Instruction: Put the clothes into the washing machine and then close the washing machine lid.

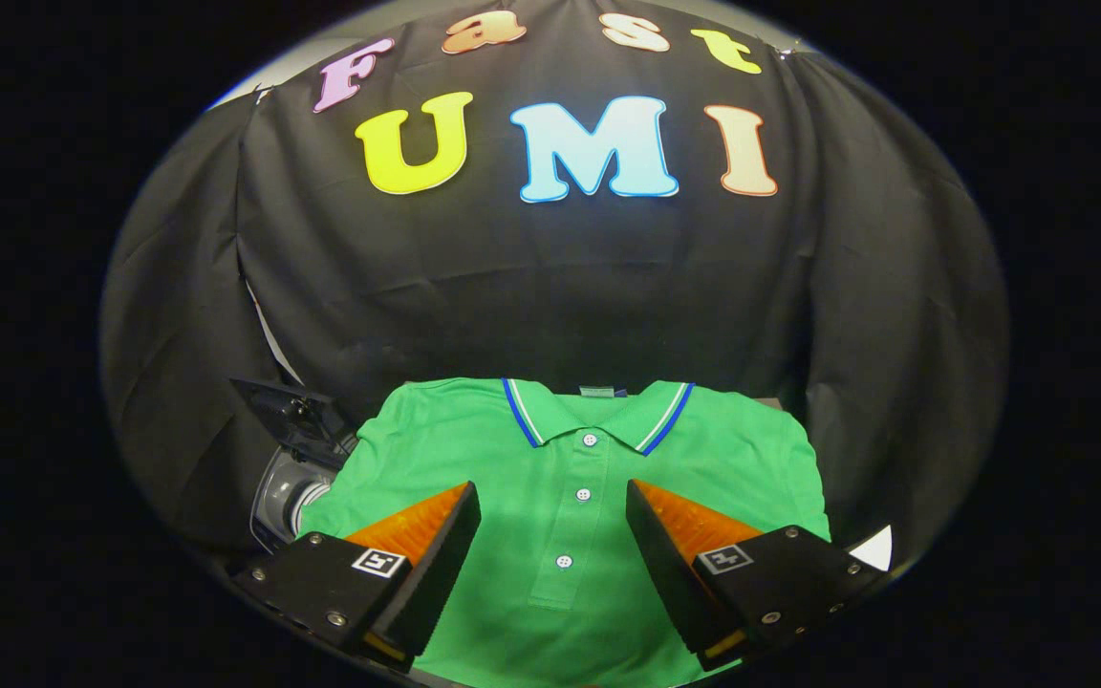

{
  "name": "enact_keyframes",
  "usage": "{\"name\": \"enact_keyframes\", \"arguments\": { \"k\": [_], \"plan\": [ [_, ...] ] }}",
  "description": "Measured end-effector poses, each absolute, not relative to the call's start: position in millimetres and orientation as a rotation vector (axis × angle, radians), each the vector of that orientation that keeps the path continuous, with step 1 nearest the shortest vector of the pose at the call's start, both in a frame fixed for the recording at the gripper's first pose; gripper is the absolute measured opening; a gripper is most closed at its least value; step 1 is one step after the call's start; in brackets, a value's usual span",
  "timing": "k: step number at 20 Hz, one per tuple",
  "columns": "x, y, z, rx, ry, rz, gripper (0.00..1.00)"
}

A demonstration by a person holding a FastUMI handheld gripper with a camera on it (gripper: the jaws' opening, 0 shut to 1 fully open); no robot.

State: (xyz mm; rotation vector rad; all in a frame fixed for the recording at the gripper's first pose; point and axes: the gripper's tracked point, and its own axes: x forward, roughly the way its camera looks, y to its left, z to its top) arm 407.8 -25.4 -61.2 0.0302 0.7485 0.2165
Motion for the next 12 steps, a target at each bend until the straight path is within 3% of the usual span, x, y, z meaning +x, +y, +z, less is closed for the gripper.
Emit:
{"name": "enact_keyframes", "arguments": {
  "k": [12],
  "plan": [
    [399, -16, -101, -0.093, 0.896, 0.288, 0.93]
  ]
}}
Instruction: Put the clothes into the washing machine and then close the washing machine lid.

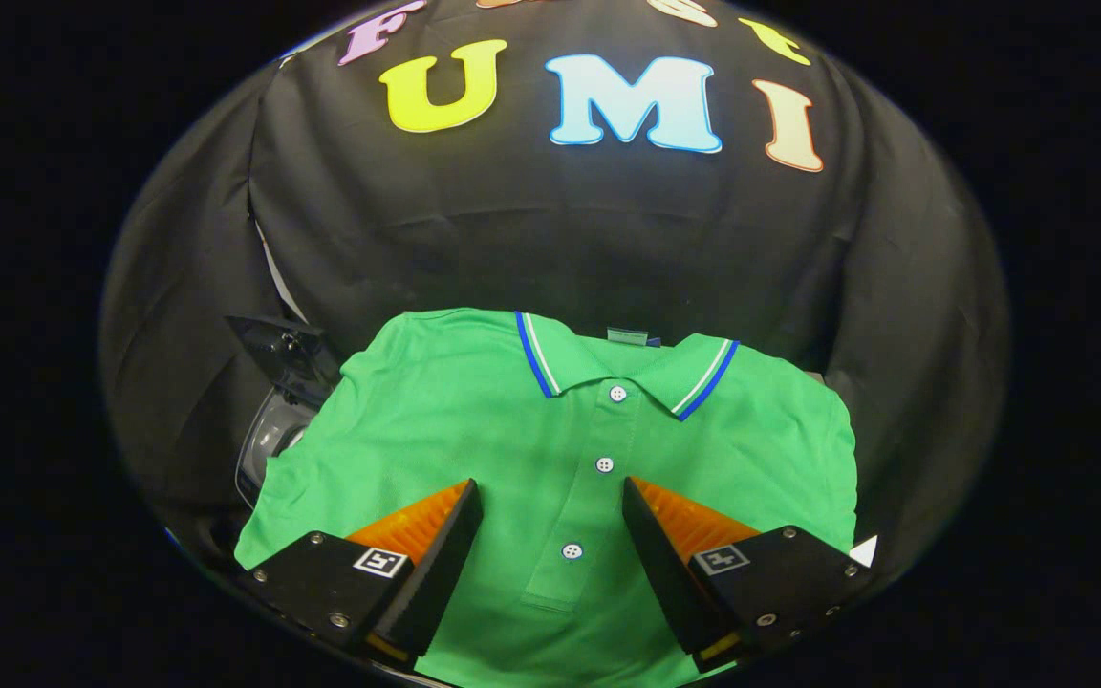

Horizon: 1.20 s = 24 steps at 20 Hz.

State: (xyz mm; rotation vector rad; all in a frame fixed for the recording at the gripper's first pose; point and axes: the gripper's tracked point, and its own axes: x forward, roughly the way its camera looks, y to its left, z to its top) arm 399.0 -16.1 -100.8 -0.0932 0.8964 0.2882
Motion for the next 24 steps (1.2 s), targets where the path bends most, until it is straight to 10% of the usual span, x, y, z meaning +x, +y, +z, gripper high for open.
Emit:
{"name": "enact_keyframes", "arguments": {
  "k": [4, 9, 11, 24],
  "plan": [
    [403.3, -15.6, -98.4, -0.101, 0.887, 0.321, 0.84],
    [404.7, -11.9, -100.1, -0.071, 0.839, 0.334, 0.2],
    [406.2, -9.9, -98.4, -0.05, 0.829, 0.324, 0.08],
    [407.3, -7.9, -92.7, 0.038, 0.763, 0.332, 0.0]
  ]
}}
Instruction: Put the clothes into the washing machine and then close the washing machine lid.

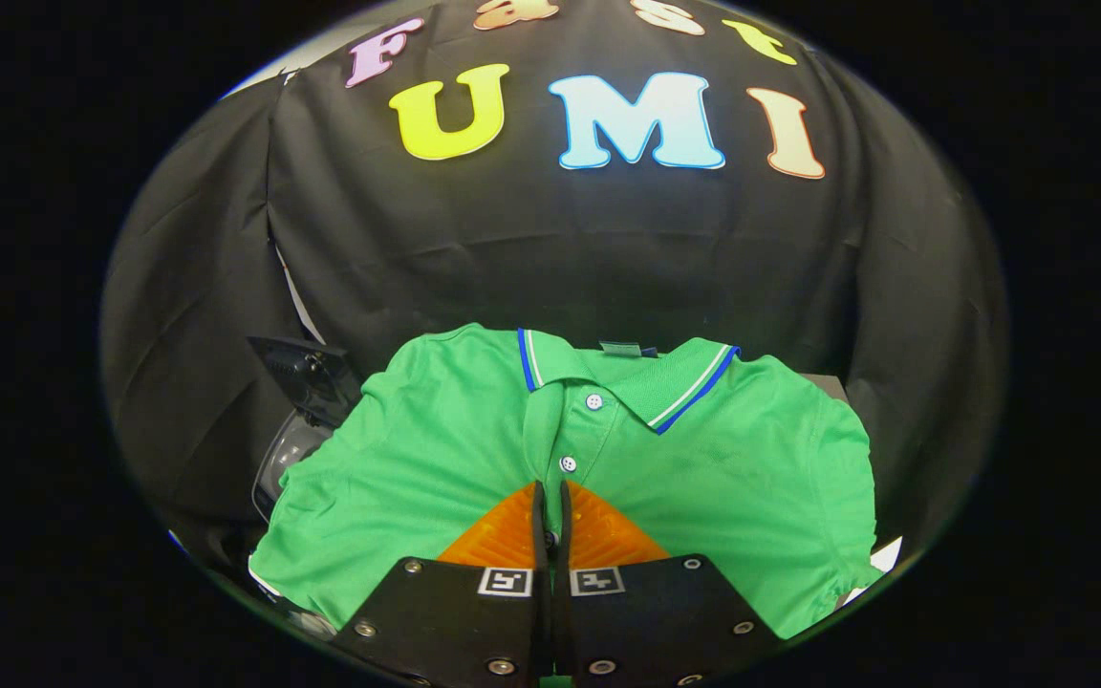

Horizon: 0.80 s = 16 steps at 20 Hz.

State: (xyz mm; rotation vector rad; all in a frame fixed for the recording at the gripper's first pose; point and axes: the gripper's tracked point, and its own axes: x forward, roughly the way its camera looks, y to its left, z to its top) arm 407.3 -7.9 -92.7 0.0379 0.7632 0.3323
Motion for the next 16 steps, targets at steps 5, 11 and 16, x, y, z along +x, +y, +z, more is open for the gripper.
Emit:
{"name": "enact_keyframes", "arguments": {
  "k": [5, 11, 16],
  "plan": [
    [413, -5, -67, 0.14, 0.652, 0.313, 0.0],
    [405, 17, -11, 0.179, 0.528, 0.356, 0.0],
    [390, 48, 40, 0.22, 0.422, 0.401, 0.0]
  ]
}}
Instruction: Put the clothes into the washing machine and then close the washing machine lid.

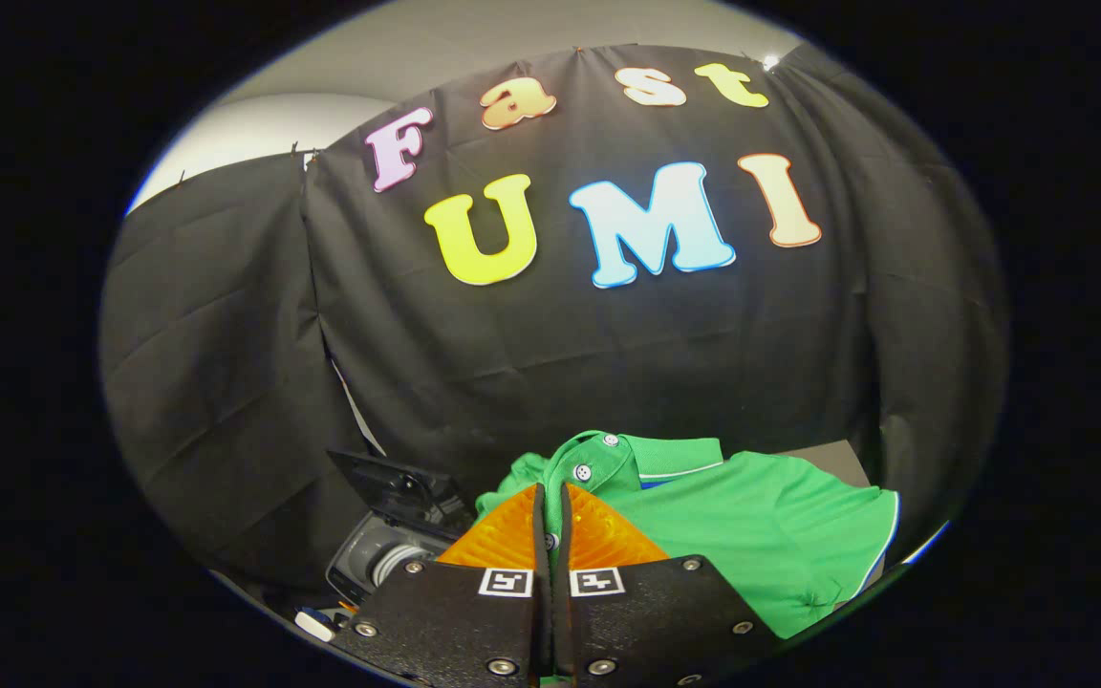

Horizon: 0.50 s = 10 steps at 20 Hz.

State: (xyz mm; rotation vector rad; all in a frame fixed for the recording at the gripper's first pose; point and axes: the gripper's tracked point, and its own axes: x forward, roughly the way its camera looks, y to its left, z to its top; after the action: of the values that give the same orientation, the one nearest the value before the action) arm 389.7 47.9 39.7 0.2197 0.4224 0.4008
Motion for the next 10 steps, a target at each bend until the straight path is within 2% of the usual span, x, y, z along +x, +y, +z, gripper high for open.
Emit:
{"name": "enact_keyframes", "arguments": {
  "k": [10],
  "plan": [
    [371, 119, 92, 0.219, 0.32, 0.453, 0.0]
  ]
}}
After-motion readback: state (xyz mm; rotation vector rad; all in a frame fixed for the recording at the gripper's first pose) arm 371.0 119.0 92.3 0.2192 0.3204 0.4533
